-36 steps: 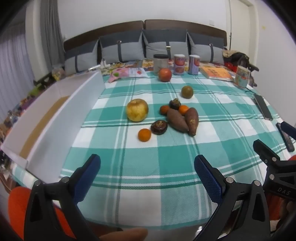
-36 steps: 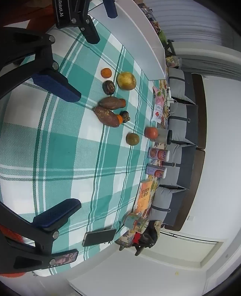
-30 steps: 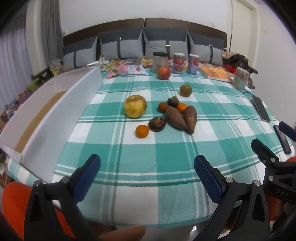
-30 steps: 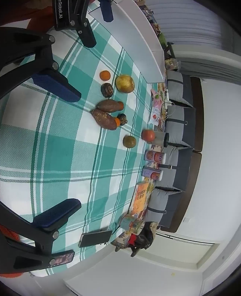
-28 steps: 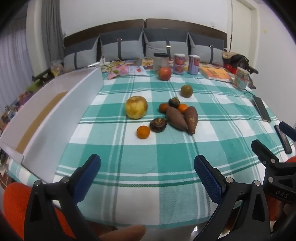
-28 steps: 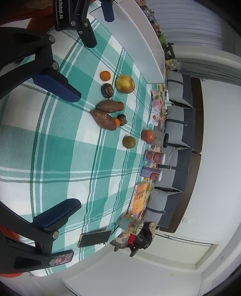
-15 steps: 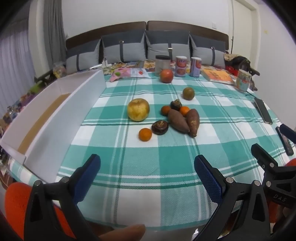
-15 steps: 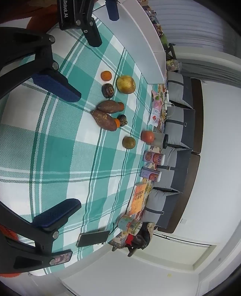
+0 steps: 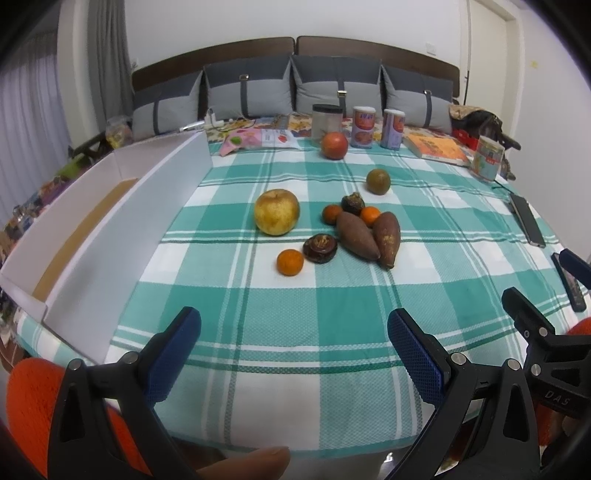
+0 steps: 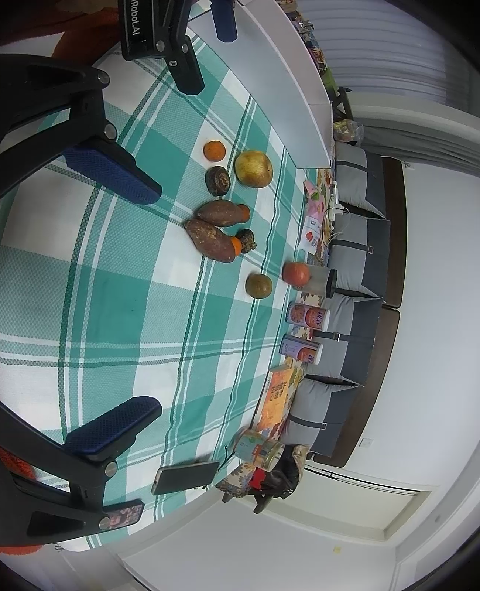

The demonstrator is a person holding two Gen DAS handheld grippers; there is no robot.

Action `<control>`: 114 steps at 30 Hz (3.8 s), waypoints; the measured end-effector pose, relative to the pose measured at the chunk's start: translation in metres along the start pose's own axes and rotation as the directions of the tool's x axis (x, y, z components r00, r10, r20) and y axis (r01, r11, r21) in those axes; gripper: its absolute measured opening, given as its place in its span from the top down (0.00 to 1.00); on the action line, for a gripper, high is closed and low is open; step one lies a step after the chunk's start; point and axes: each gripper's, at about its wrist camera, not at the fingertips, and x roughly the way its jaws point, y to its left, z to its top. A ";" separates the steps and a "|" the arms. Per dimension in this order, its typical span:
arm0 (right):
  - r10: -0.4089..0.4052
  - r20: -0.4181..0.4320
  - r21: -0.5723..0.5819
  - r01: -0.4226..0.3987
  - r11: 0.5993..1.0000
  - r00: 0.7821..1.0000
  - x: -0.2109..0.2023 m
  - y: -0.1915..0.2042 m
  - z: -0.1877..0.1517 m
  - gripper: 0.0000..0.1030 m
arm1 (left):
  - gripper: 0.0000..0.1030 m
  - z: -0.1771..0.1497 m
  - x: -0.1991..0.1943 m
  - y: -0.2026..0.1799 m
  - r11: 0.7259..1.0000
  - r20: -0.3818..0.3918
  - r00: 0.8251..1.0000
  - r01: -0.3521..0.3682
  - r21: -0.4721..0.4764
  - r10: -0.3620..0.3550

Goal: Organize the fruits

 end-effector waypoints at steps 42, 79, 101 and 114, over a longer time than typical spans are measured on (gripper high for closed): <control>0.010 -0.013 0.002 -0.010 1.000 1.000 0.006 0.003 -0.002 0.00 | 0.01 -0.001 0.006 0.002 1.000 -0.007 1.000 0.000 -0.005 0.000; 0.016 -0.050 0.011 -0.015 1.000 0.999 0.015 0.000 -0.006 0.00 | 0.01 -0.004 0.013 0.011 0.999 -0.065 0.998 0.017 -0.040 -0.020; 0.092 -0.161 0.031 -0.088 0.996 0.983 0.050 0.003 -0.020 0.00 | 0.01 -0.009 0.075 0.019 0.997 -0.179 0.982 -0.069 -0.027 0.063; 0.122 -0.258 0.031 -0.118 0.993 0.958 0.075 0.011 -0.034 0.00 | 0.01 -0.021 0.107 0.021 0.995 -0.245 0.965 -0.098 -0.001 0.095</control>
